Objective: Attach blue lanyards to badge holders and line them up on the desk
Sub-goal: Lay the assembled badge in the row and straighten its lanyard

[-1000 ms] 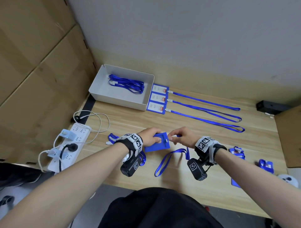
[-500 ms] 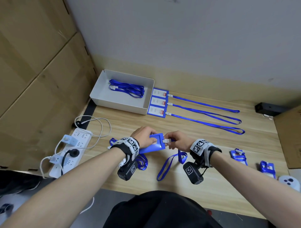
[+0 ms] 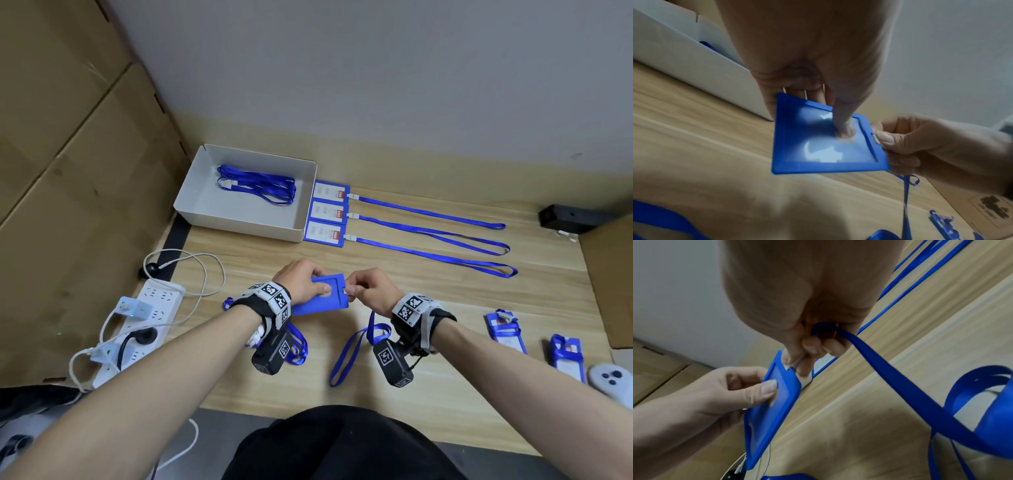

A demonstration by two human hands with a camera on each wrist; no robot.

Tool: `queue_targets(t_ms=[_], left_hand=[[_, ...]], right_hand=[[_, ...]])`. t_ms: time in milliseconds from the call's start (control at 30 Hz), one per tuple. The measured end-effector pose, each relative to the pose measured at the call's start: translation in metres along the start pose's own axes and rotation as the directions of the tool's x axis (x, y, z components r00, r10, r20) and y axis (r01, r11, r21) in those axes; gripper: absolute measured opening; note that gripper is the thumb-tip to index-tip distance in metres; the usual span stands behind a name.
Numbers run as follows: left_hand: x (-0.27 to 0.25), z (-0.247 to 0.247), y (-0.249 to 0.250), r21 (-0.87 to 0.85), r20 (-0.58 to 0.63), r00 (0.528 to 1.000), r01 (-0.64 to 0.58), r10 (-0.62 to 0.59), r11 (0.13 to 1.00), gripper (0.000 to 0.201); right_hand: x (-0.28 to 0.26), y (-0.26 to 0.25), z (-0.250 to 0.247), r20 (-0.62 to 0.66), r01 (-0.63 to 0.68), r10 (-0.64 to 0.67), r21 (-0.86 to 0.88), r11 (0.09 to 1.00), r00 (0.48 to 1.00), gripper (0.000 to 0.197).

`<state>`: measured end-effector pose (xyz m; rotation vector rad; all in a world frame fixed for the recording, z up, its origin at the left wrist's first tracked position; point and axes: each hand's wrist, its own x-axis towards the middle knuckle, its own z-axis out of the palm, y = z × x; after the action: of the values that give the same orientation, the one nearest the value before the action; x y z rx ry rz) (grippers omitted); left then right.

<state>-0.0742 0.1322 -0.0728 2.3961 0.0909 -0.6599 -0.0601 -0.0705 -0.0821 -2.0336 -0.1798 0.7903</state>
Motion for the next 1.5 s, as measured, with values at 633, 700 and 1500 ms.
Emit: queue_targets(t_ms=[633,700,1500], left_hand=[[0.066,0.028,-0.034,0.294,0.191,0.977,-0.150,0.096,0.944,0.071],[0.071,0.037,-0.032,0.422,0.249,0.966,-0.173,0.069,0.890,0.075],[0.093,0.055,0.007,0.643,0.238,0.948,0.009,-0.211,0.766,0.066]], right_hand=[[0.117,0.051,0.002,-0.152,-0.285,0.354,0.350,0.893,0.923,0.016],[0.123,0.052,0.000,-0.145,-0.284,0.359,0.377,0.882,0.922,0.010],[0.076,0.108,-0.128,-0.191,-0.294,0.240,-0.350,0.889,0.952,0.018]])
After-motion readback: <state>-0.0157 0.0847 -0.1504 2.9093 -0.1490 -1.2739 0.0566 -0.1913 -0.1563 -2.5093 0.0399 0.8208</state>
